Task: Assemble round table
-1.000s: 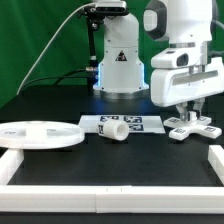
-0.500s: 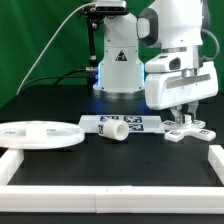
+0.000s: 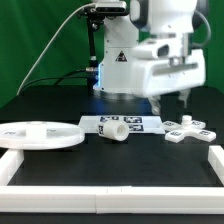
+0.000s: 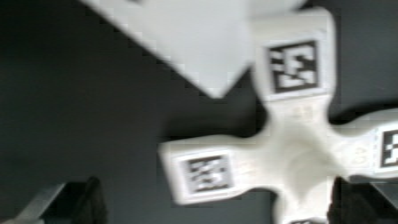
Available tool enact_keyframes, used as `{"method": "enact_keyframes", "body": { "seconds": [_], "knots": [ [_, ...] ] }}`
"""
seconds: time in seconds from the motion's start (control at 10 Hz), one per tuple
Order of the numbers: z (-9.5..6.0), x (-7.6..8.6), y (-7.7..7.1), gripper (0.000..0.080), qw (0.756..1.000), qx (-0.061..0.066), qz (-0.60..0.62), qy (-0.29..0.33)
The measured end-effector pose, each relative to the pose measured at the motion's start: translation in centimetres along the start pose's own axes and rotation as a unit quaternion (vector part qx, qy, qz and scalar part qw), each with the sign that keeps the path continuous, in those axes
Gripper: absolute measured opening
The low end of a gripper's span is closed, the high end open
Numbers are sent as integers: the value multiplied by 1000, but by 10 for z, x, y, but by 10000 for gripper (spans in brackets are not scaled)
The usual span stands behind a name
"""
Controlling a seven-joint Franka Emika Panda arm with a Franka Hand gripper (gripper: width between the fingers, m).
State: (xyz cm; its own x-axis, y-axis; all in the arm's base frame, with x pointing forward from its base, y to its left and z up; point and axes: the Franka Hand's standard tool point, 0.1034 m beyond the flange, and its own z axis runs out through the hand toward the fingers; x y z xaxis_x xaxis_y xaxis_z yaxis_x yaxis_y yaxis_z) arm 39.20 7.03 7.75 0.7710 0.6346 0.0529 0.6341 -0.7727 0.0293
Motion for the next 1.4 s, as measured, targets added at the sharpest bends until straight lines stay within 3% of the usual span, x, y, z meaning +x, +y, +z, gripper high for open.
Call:
{"method": "enact_keyframes", "body": {
  "seconds": [0.2,0.3,0.7,0.8,0.9,1.0,1.1,1.2,1.3,1.4],
  "knots": [
    [-40,-15,40,647,1000,3,-25,9],
    [-45,-15,45,647,1000,0,-19,16],
    [-39,-19,44,649,1000,3,-21,10],
    [-35,-32,59,649,999,11,-45,5],
    [-37,-48,86,649,999,15,-48,1],
    [-40,-57,109,649,999,7,-53,4],
    [-37,-68,134,649,996,-22,-88,27],
    [-25,-91,155,649,994,-34,-94,40],
    [-21,-101,160,649,993,-22,-107,44],
    [-23,-95,159,649,995,-23,-87,44]
  ]
}}
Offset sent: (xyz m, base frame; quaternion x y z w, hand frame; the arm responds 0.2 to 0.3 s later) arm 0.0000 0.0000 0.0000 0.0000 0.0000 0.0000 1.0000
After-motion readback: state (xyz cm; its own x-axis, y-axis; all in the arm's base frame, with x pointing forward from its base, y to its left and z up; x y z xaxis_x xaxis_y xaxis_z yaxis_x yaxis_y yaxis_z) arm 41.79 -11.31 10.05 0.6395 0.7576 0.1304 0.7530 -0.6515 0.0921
